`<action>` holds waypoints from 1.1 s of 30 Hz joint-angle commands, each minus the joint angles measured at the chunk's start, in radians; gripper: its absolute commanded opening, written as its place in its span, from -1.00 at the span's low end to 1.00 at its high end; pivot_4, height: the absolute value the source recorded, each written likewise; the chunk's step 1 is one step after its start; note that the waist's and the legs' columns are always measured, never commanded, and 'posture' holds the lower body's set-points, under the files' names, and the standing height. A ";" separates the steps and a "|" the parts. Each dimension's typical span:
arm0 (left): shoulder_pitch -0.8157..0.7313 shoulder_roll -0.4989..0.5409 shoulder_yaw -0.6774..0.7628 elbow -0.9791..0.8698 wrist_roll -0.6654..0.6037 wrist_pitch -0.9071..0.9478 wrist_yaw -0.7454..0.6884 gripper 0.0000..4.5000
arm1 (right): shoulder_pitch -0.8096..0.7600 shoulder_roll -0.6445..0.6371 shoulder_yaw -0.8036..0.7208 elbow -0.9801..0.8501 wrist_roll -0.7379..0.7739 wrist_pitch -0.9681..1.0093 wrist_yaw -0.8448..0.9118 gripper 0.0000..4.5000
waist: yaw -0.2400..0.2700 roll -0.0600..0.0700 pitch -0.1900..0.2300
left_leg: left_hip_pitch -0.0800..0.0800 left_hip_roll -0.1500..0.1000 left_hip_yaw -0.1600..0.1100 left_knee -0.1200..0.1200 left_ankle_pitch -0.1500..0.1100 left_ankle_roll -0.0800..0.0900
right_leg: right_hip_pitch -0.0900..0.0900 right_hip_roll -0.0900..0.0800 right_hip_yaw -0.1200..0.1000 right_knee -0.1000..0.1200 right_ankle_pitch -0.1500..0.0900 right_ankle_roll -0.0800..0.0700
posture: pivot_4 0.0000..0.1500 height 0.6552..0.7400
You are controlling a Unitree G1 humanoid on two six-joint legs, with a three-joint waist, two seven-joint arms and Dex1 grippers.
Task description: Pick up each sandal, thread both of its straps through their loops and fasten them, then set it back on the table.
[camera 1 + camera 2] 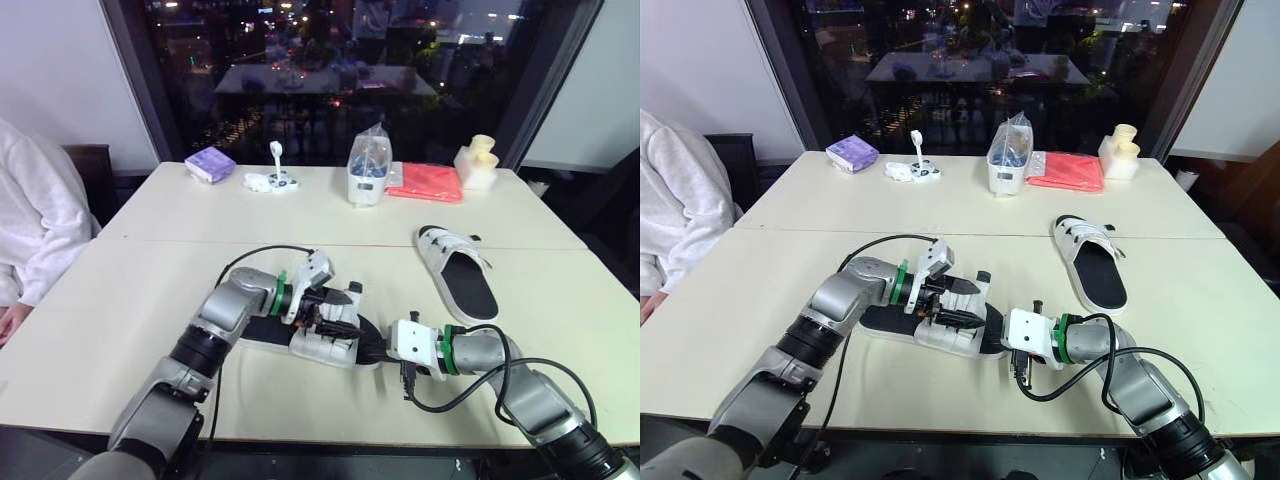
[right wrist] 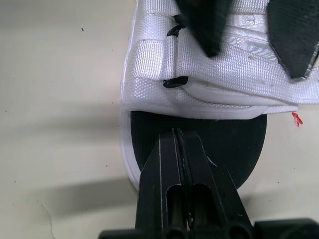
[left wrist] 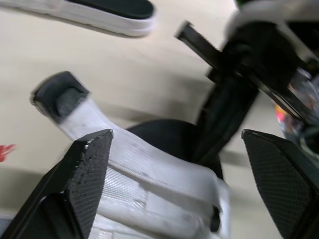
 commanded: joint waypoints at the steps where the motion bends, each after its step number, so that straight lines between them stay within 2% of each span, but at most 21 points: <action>1: -0.017 -0.024 0.054 0.061 0.034 0.008 0.144 0.98 | 0.018 -0.015 0.021 0.021 -0.024 0.021 0.008 -1.00 | 0.005 0.000 0.000 | 0.000 0.000 0.000 0.000 0.000 0.000 | 0.000 0.000 0.000 0.000 0.000 0.000 | 1.00 1.00; 13: -0.147 -0.047 0.107 0.258 0.045 -0.042 0.214 0.98 | 0.016 -0.012 0.026 0.022 -0.025 0.024 0.007 -1.00 | 0.009 0.000 0.000 | -0.004 -0.001 0.001 -0.004 0.000 -0.001 | -0.006 -0.001 0.000 -0.001 0.000 0.000 | 1.00 1.00; 19: -0.179 -0.016 0.077 0.289 0.041 -0.052 0.075 0.98 | 0.016 -0.008 0.029 0.025 -0.027 0.023 0.004 -1.00 | 0.008 0.000 0.000 | -0.005 -0.001 0.001 -0.004 0.000 -0.001 | -0.007 -0.001 0.000 -0.001 0.000 0.000 | 1.00 1.00; 23: -0.226 -0.035 0.087 0.353 0.028 -0.048 0.001 0.98 | 0.012 -0.007 0.028 0.029 -0.027 0.023 0.004 -1.00 | 0.008 0.000 0.000 | -0.006 -0.001 0.001 -0.004 0.000 -0.001 | -0.008 -0.001 0.000 -0.001 0.000 0.000 | 1.00 1.00; 33: -0.320 -0.091 0.094 0.524 0.051 -0.131 -0.090 0.98 | 0.019 -0.012 0.024 0.020 -0.029 0.029 0.001 -1.00 | 0.007 0.000 0.000 | -0.010 -0.001 0.001 -0.003 0.000 -0.001 | -0.011 -0.001 -0.001 -0.001 0.000 0.000 | 1.00 1.00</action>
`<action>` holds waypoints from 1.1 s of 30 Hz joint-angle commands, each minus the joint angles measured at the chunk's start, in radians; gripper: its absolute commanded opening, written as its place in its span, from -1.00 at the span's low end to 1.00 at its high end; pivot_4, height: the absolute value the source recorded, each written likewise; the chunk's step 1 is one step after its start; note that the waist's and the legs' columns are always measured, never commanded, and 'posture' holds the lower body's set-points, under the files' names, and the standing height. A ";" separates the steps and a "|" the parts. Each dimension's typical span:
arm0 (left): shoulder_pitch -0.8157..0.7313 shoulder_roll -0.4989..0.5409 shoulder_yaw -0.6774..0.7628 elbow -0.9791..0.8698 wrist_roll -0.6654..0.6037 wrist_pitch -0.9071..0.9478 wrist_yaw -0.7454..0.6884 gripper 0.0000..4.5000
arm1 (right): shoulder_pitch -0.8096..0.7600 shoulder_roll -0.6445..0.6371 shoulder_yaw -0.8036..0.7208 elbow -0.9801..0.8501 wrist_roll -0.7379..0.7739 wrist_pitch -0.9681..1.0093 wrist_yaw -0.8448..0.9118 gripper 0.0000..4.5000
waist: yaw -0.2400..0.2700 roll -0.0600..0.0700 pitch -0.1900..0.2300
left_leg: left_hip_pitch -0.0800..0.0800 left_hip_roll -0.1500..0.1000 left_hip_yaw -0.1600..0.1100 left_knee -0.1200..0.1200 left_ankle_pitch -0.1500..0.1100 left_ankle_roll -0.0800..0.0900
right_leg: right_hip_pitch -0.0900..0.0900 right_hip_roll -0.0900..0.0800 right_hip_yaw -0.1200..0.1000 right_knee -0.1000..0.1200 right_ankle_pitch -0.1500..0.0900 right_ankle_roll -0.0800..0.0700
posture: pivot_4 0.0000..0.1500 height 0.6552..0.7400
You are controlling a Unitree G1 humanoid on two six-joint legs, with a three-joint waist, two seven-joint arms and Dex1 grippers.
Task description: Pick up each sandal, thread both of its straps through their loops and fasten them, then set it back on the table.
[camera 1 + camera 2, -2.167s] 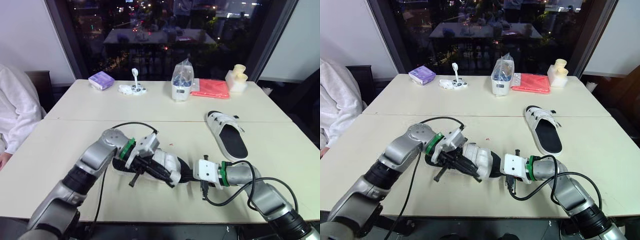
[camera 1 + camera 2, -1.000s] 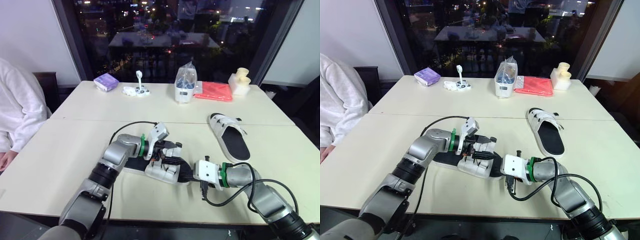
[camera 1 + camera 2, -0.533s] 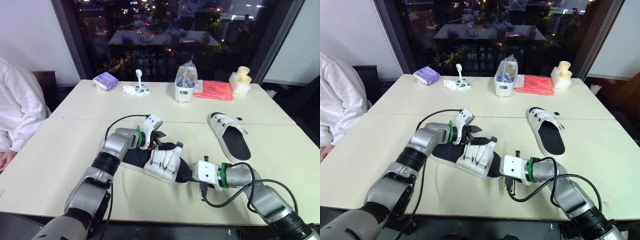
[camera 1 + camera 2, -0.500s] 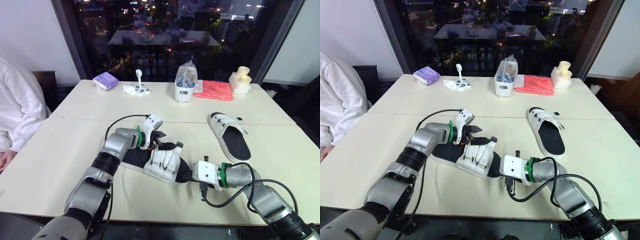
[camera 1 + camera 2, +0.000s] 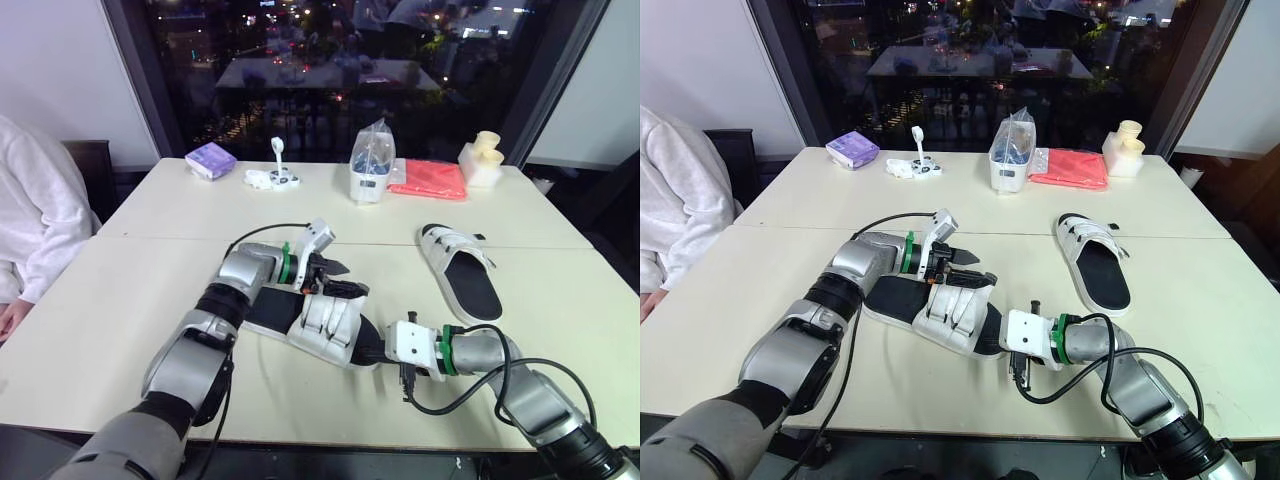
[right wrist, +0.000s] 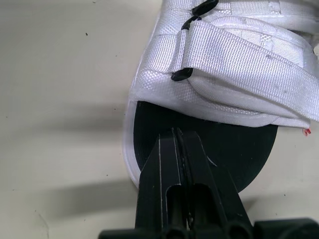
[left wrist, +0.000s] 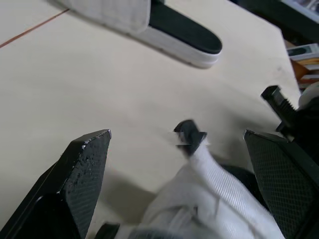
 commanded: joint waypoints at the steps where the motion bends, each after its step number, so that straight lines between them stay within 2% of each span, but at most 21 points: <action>1: -0.032 -0.008 -0.003 0.026 0.018 -0.055 -0.054 0.98 | 0.021 -0.012 0.019 0.030 -0.029 0.030 0.000 -1.00 | 0.000 0.000 0.000 | 0.000 0.000 0.000 0.000 0.000 0.000 | 0.000 0.000 0.000 0.000 0.000 0.000 | 1.00 1.00; 12: -0.097 -0.029 -0.006 0.174 0.099 -0.219 -0.108 0.98 | 0.030 -0.015 0.016 0.018 -0.032 0.037 -0.003 -1.00 | 0.002 0.000 0.000 | -0.001 0.000 0.000 0.001 0.000 0.000 | 0.000 0.001 -0.001 0.000 0.000 0.000 | 1.00 1.00; 23: -0.155 0.087 -0.006 0.206 0.150 -0.220 -0.293 0.98 | 0.036 -0.011 0.020 0.010 -0.034 0.045 -0.015 -1.00 | 0.001 -0.001 0.000 | -0.003 0.000 0.000 0.001 0.000 0.001 | -0.002 0.006 -0.001 0.001 0.000 0.001 | 1.00 1.00; 33: -0.241 0.016 0.003 0.299 0.174 -0.222 -0.302 0.98 | 0.035 -0.012 0.022 0.012 -0.036 0.044 -0.022 -1.00 | 0.000 -0.003 0.002 | -0.003 0.000 0.000 0.003 0.000 0.001 | -0.002 0.007 -0.001 0.001 0.000 0.001 | 1.00 1.00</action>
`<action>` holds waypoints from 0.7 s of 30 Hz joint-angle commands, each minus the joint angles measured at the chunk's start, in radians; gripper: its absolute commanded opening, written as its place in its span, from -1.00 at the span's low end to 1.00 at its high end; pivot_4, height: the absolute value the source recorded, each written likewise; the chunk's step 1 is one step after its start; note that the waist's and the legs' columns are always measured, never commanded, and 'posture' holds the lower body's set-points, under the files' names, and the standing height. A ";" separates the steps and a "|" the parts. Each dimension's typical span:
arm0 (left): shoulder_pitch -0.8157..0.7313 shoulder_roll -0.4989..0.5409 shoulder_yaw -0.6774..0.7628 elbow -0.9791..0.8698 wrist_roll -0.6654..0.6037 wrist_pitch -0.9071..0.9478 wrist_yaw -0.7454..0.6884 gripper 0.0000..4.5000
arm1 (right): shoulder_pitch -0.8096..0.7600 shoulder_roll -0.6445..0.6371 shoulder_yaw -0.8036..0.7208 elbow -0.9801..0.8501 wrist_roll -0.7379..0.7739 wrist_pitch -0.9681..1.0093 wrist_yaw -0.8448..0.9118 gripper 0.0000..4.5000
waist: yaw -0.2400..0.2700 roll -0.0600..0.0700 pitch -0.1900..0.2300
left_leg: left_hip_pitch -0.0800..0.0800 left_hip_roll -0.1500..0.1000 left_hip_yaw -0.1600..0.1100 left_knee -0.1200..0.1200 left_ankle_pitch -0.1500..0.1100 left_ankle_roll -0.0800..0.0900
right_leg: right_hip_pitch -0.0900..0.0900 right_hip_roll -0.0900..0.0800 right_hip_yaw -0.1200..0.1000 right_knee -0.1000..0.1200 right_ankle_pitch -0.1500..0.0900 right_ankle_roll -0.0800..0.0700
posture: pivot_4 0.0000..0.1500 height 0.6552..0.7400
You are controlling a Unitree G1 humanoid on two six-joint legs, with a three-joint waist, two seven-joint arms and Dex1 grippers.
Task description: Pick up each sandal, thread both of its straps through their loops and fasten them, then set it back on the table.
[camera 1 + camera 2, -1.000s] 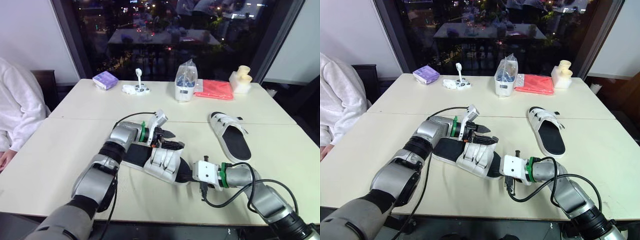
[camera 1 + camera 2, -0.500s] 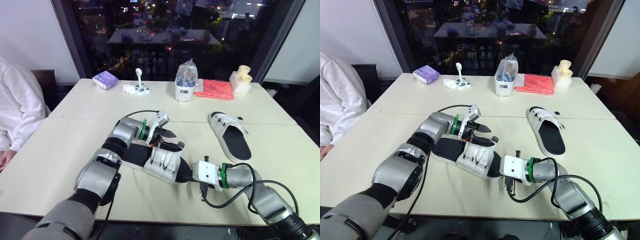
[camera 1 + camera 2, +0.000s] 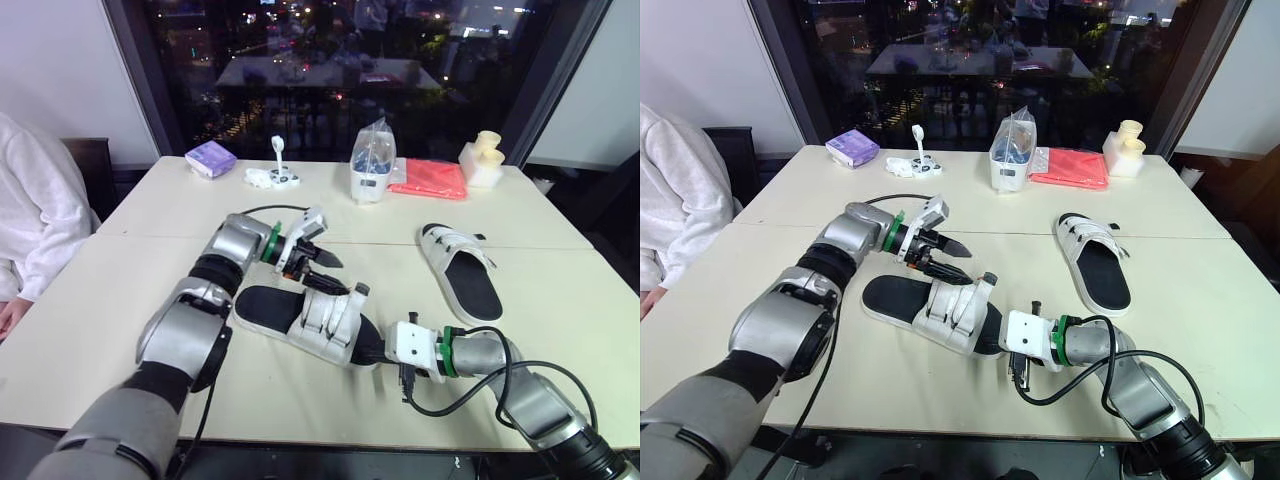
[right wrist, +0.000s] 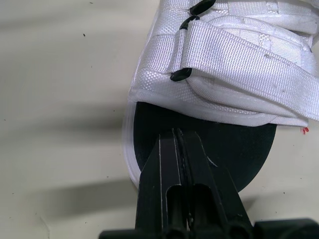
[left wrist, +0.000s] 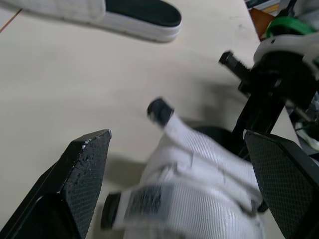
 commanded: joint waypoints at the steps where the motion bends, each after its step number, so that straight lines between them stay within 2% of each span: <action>1: -0.046 -0.036 0.005 0.046 0.021 -0.025 0.025 0.98 | 0.023 -0.013 0.020 0.030 -0.034 0.031 -0.002 -1.00 | 0.000 0.000 0.000 | 0.000 0.000 0.000 0.000 0.000 0.000 | 0.000 0.000 0.000 0.000 0.000 0.000 | 1.00 1.00; 15: -0.062 -0.138 0.033 0.159 0.064 -0.049 0.114 0.98 | 0.037 -0.015 0.018 0.018 -0.037 0.039 -0.012 -1.00 | 0.002 0.000 0.000 | 0.000 0.000 0.000 0.001 0.000 0.000 | 0.000 0.000 -0.001 0.001 0.000 0.001 | 1.00 1.00; 18: -0.063 -0.139 0.037 0.162 0.066 -0.051 0.115 0.62 | 0.037 -0.014 0.017 0.017 -0.037 0.041 -0.012 -1.00 | 0.002 0.000 0.000 | 0.000 0.000 0.000 0.004 -0.001 0.001 | 0.001 0.000 -0.001 0.001 0.000 0.001 | 1.00 1.00; 20: -0.060 -0.138 0.043 0.160 0.063 -0.054 0.107 0.23 | 0.039 -0.014 0.017 0.017 -0.038 0.041 -0.013 -1.00 | 0.002 0.000 0.000 | -0.001 0.001 0.000 0.008 -0.001 0.002 | 0.001 0.001 -0.001 0.003 0.000 0.001 | 1.00 1.00; 21: -0.059 -0.136 0.045 0.159 0.063 -0.055 0.105 -0.04 | 0.039 -0.013 0.017 0.016 -0.038 0.041 -0.013 -1.00 | 0.002 0.000 0.000 | -0.001 0.001 0.000 0.009 -0.002 0.003 | 0.001 0.000 -0.001 0.003 0.000 0.001 | 1.00 1.00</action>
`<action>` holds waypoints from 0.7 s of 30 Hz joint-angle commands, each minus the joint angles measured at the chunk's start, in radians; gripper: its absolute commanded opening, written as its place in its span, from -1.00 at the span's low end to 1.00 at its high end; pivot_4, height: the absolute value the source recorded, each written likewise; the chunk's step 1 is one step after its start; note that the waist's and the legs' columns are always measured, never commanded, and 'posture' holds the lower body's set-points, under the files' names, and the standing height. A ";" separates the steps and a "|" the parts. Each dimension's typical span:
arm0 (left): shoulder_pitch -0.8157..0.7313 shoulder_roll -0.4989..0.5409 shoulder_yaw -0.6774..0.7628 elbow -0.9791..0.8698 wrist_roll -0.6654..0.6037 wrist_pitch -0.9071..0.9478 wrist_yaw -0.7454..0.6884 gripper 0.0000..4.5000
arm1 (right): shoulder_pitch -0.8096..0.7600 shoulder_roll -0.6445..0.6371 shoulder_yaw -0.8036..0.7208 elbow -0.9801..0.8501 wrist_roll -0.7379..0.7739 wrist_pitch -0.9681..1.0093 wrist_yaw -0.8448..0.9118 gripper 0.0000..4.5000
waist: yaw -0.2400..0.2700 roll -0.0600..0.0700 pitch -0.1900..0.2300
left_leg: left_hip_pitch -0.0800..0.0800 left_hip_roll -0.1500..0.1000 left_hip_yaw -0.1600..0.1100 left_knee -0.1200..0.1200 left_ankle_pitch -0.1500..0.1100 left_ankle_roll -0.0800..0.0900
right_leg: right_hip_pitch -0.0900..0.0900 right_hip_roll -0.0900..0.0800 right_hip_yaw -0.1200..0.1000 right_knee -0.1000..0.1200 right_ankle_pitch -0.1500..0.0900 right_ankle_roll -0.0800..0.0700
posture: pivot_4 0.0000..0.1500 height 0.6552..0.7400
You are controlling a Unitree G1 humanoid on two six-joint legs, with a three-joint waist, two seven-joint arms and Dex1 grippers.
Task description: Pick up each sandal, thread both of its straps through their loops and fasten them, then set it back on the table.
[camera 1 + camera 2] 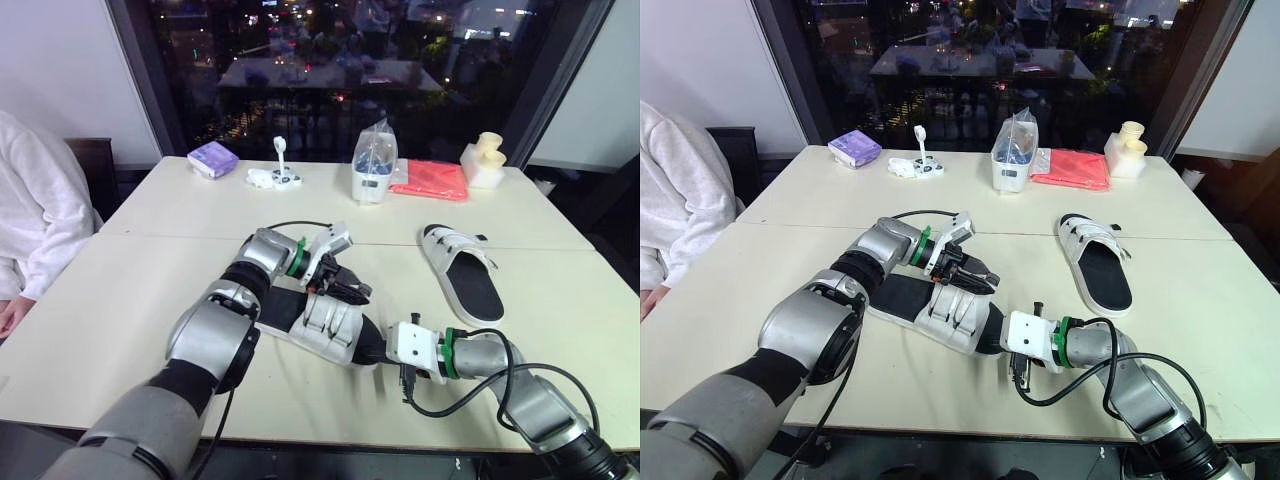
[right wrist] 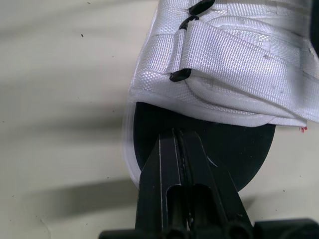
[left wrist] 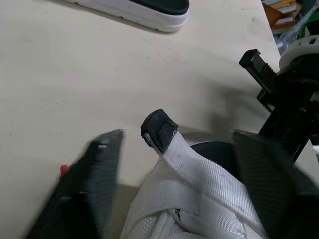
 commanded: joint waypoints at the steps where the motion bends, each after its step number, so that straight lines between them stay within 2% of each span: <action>1: -0.029 -0.005 0.023 -0.008 -0.003 -0.013 -0.013 -0.29 | 0.020 -0.012 0.027 0.028 -0.035 0.031 0.002 -1.00 | 0.000 0.000 0.000 | 0.000 0.000 0.000 0.001 0.000 0.000 | 0.000 0.000 0.000 0.000 0.000 0.000 | 1.00 1.00; 4: -0.027 0.001 0.029 -0.011 -0.004 -0.015 -0.033 -0.99 | 0.017 -0.010 0.027 0.032 -0.036 0.029 0.002 -1.00 | 0.000 0.000 0.000 | 0.000 0.000 0.000 0.002 -0.001 0.001 | 0.001 -0.001 0.000 0.000 0.000 0.000 | 1.00 1.00; 11: -0.029 0.023 0.058 -0.027 -0.026 -0.030 -0.097 -0.99 | 0.012 -0.009 0.030 0.037 -0.036 0.026 0.003 -1.00 | -0.001 0.000 0.000 | 0.000 0.000 0.000 0.002 -0.001 0.002 | 0.000 -0.001 0.000 0.001 0.000 0.000 | 1.00 1.00; 21: -0.051 0.076 0.150 -0.068 -0.144 0.061 -0.236 -0.99 | 0.009 -0.009 0.032 0.038 -0.035 0.027 0.005 -1.00 | -0.001 0.000 0.000 | 0.000 0.000 0.000 0.003 -0.001 0.002 | 0.000 -0.001 0.000 0.001 0.000 0.000 | 1.00 1.00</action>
